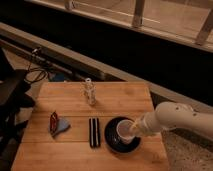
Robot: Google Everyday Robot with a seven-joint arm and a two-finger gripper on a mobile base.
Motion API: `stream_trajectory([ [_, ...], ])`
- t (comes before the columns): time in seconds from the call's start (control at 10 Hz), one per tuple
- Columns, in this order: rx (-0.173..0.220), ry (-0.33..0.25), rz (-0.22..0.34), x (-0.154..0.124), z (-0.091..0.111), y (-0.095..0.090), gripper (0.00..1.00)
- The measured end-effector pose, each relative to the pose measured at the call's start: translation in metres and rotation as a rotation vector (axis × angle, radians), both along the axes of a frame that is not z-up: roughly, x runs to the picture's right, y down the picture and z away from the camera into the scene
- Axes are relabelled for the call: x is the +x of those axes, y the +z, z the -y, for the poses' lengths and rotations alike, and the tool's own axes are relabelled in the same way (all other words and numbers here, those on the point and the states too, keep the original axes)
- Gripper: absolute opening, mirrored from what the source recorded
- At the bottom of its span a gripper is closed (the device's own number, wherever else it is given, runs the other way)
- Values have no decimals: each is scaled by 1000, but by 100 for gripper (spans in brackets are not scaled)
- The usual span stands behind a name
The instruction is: Place the ceramic cup in the ceramic bowl
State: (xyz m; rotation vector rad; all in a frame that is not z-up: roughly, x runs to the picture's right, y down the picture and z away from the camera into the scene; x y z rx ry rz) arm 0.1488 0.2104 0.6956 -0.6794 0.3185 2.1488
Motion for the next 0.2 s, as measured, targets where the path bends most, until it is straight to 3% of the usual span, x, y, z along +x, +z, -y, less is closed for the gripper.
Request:
stream_trajectory([
  [0.2,-13,-9,11,-7,5,-3,57],
])
